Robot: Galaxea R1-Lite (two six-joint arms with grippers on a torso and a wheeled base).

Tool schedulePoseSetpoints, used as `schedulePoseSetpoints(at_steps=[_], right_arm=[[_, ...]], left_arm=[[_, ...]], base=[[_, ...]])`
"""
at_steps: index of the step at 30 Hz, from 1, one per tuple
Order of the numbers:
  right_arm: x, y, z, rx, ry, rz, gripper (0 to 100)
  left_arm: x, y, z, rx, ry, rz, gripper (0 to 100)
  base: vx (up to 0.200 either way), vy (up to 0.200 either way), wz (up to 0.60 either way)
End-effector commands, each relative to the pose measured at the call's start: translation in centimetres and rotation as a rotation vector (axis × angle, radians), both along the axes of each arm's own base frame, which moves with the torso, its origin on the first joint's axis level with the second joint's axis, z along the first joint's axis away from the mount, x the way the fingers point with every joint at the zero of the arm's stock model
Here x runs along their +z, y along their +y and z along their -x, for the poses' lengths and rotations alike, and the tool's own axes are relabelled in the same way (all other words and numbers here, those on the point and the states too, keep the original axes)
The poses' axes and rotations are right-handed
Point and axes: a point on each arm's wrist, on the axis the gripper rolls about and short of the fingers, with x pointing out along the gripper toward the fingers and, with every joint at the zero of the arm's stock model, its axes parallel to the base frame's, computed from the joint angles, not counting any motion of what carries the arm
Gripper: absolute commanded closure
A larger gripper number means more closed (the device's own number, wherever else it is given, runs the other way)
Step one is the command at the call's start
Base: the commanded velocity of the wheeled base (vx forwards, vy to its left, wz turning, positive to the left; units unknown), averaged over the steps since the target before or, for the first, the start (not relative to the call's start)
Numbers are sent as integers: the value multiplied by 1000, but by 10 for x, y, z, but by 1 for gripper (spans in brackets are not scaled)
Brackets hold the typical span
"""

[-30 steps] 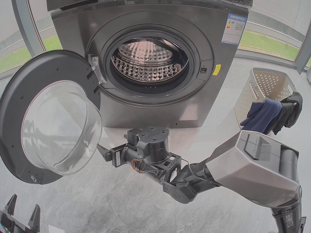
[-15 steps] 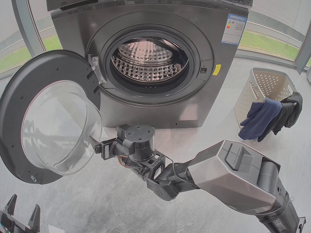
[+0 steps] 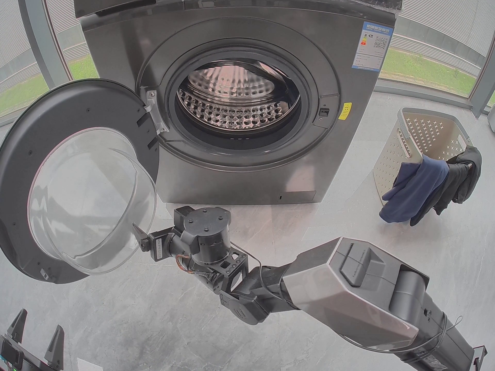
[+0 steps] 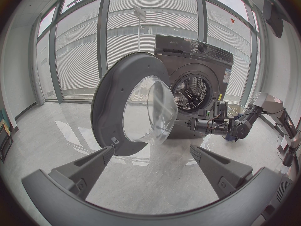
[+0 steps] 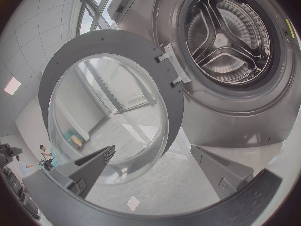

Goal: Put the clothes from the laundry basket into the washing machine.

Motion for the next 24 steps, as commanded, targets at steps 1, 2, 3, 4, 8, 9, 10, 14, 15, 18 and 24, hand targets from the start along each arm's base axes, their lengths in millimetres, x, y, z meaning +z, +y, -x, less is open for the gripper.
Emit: schedulePoseSetpoints(at_steps=[1, 2, 3, 4, 8, 9, 10, 14, 15, 18, 24], right_arm=[[-7, 2, -1, -1, 6, 7, 0], [-5, -3, -4, -13, 6, 10, 0], [1, -7, -4, -18, 4, 6, 0], [24, -19, -3, -33, -7, -6, 0], [61, -63, -8, -93, -18, -8, 0], [72, -81, -5, -113, -19, -2, 0], [78, -94, -2, -127, -22, 3, 0], [91, -139, 18, -163, -30, 39, 0], [93, -166, 32, -187, -43, 75, 0], [92, -204, 56, -215, -70, 111, 0], [102, -282, 95, -330, -86, 107, 0]], left_arm=[[-4, 0, 0, 0, -3, 0, 0], [-4, 0, 0, 0, -3, 0, 0], [-5, 0, 0, 0, -2, 0, 0], [-5, 0, 0, 0, -2, 0, 0], [-4, 0, 0, 0, -3, 0, 0], [-5, 0, 0, 0, -2, 0, 0], [-5, 0, 0, 0, -2, 2, 0], [-5, 0, 0, 0, -2, 2, 0], [-5, 0, 0, 0, -2, 0, 0], [-5, 0, 0, 0, -2, 2, 0], [-5, 0, 0, -1, 0, -1, 0]], base=[[0, 0, 0], [0, 0, 0], [0, 0, 0], [0, 0, 0], [0, 0, 0], [0, 0, 0], [0, 0, 0], [0, 0, 0], [0, 0, 0], [0, 0, 0], [0, 0, 0]])
